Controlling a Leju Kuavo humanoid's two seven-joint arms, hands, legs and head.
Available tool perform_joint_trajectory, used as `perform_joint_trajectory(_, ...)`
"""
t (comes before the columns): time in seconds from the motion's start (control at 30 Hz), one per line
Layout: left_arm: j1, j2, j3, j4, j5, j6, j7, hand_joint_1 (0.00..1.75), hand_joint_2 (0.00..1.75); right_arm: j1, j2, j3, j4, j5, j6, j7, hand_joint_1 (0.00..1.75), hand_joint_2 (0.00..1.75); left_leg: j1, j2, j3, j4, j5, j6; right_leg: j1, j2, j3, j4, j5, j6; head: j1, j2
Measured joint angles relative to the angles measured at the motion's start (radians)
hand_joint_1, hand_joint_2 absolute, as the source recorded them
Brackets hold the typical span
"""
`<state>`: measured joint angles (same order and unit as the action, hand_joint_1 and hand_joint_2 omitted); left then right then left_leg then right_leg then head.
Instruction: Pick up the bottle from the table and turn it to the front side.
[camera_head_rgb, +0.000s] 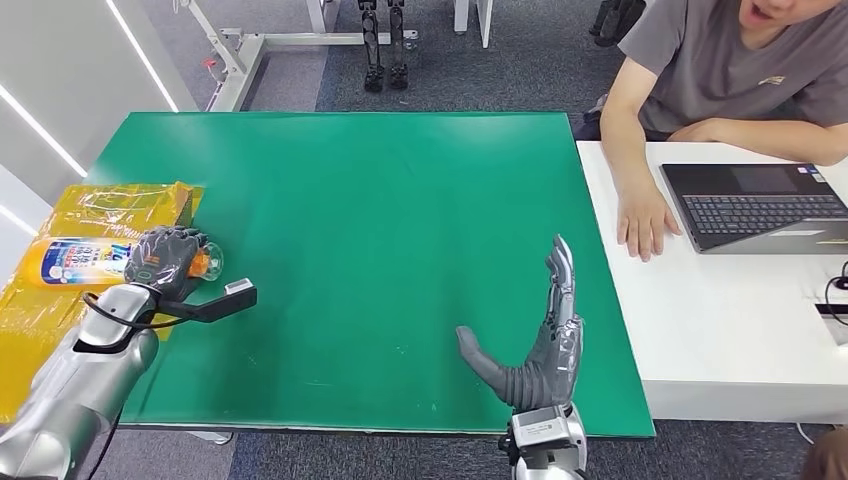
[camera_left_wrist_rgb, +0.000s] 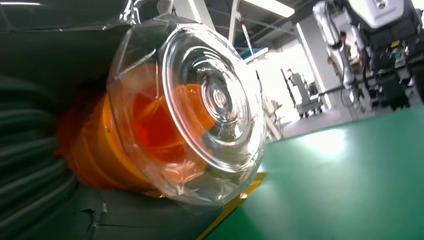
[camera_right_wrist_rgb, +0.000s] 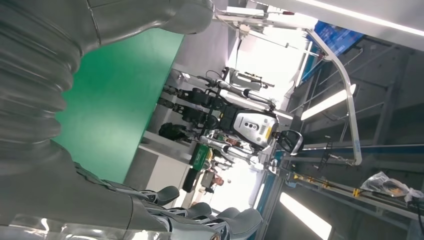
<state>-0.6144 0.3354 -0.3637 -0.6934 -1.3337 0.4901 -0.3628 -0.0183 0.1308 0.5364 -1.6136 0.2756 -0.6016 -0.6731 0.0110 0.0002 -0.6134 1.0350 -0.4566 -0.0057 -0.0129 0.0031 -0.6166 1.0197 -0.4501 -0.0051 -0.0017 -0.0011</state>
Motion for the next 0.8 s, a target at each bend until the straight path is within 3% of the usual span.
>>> perform_joint_trajectory(0.47, -0.038, -0.029, -0.025, 0.137, 0.003, -0.020, -0.033, 1.75, 1.75, -0.031, 0.000, -0.003, 0.002, -0.009, 0.012, 0.014, 0.00, 1.75, 0.000, 0.000, 0.000, 0.000, 0.000, 0.000, 0.000, 0.000, 0.000, 0.000, 0.000, 0.000, 0.000, 0.000)
perform_joint_trajectory(0.5, -0.038, -0.031, -0.027, 0.142, 0.000, -0.022, -0.033, 1.65, 1.75, -0.032, 0.000, -0.002, 0.002, -0.010, 0.013, 0.014, 0.00, 1.75, 0.000, 0.000, 0.000, 0.000, 0.000, 0.000, 0.000, 0.000, 0.000, 0.000, 0.000, 0.000, 0.000, 0.000)
perform_joint_trajectory(0.63, -0.039, -0.040, -0.030, 0.162, -0.013, -0.039, -0.023, 0.09, 1.75, -0.034, 0.002, -0.001, 0.002, -0.011, 0.016, 0.014, 0.00, 1.75, 0.000, 0.000, 0.000, 0.000, 0.000, 0.000, 0.000, 0.000, 0.000, 0.000, 0.000, 0.000, 0.000, 0.000)
perform_joint_trajectory(0.67, -0.040, -0.041, -0.031, 0.166, -0.015, -0.045, -0.019, 0.00, 1.75, -0.035, 0.003, -0.001, 0.002, -0.011, 0.016, 0.014, 0.00, 1.75, 0.000, 0.000, 0.000, 0.000, 0.000, 0.000, 0.000, 0.000, 0.000, 0.000, 0.000, 0.000, 0.000, 0.000)
perform_joint_trajectory(0.8, -0.045, -0.047, -0.032, 0.185, -0.022, -0.066, -0.007, 0.00, 1.75, -0.041, 0.006, -0.001, 0.002, -0.011, 0.019, 0.020, 0.00, 1.75, 0.000, 0.000, 0.000, 0.000, 0.000, 0.000, 0.000, 0.000, 0.000, 0.000, 0.000, 0.000, 0.000, 0.000)
